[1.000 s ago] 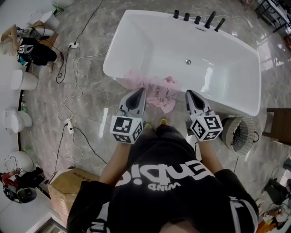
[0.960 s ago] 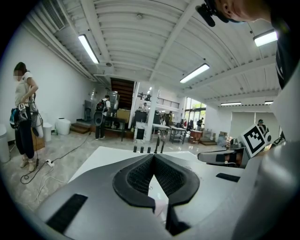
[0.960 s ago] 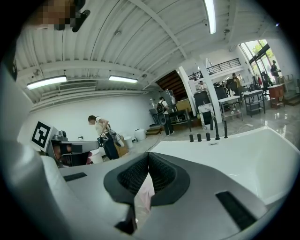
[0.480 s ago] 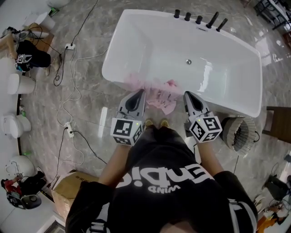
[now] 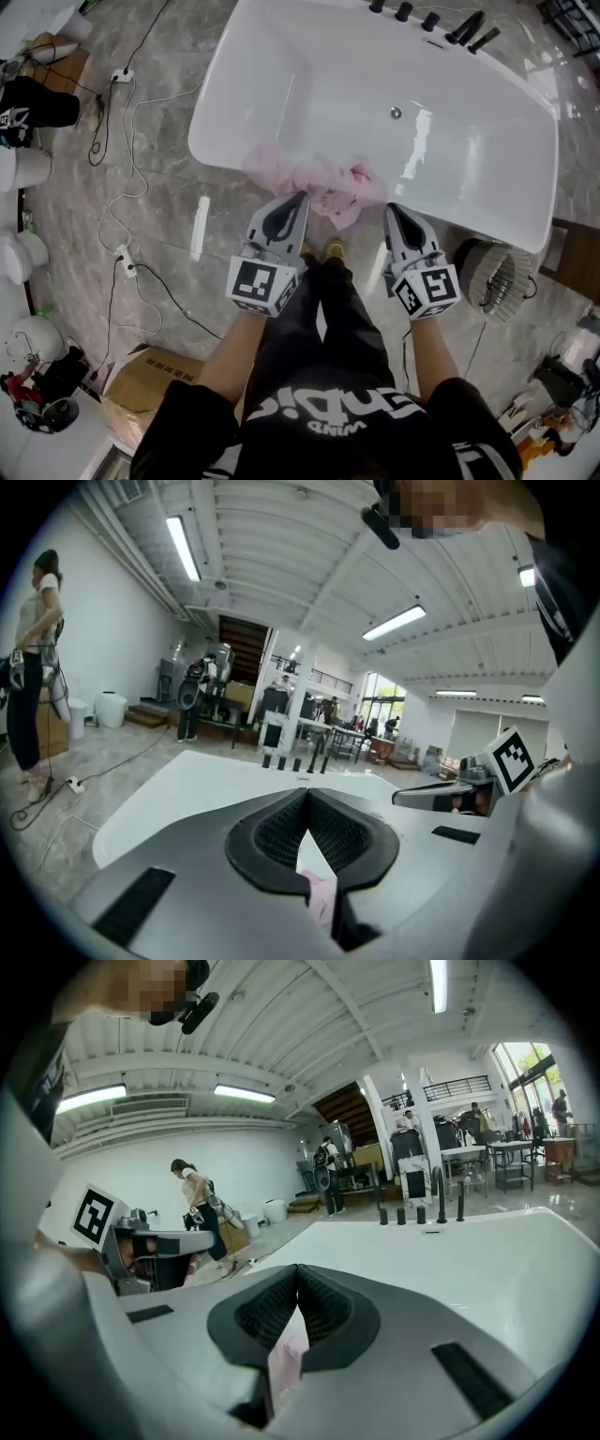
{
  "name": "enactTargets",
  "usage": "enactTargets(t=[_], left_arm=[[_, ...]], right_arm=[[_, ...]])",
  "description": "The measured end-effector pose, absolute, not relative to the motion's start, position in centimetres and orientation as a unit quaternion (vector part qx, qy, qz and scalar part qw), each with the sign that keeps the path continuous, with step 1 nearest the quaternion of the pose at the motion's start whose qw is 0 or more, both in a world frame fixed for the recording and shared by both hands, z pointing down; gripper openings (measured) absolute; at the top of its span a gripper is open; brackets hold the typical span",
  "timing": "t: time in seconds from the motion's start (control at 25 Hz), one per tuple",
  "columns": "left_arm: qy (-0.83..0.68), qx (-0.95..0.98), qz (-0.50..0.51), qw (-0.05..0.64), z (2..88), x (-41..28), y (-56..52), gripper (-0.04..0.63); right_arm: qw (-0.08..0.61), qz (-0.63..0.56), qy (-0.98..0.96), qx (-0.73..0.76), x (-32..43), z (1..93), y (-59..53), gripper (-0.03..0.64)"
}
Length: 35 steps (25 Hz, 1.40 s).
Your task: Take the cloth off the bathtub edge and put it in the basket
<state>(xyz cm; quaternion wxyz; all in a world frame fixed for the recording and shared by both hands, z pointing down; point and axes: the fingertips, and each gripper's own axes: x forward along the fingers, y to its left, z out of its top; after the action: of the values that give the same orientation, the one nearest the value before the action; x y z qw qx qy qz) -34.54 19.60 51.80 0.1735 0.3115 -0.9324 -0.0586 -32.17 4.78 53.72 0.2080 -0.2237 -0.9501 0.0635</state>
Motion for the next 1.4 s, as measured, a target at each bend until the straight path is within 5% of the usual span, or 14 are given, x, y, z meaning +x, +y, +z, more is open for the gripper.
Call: enactTargets(t=[0.48, 0.72, 1.4], left_arm=[[-0.929, 0.312, -0.07, 0.187, 55.9, -36.1, 20.1, 0.014], [-0.928, 0.31, -0.077, 0.193, 56.3, -35.3, 20.4, 0.014], [-0.93, 0.286, -0.088, 0.213, 59.2, -34.0, 22.3, 0.014]], right_arm=[[0.211, 0.053, -0.941, -0.26, -33.6, 56.9, 7.3, 0.018], [0.23, 0.03, -0.916, -0.326, -33.0, 57.7, 9.7, 0.246], [0.317, -0.086, -0.844, -0.424, -34.9, 69.1, 14.8, 0.255]])
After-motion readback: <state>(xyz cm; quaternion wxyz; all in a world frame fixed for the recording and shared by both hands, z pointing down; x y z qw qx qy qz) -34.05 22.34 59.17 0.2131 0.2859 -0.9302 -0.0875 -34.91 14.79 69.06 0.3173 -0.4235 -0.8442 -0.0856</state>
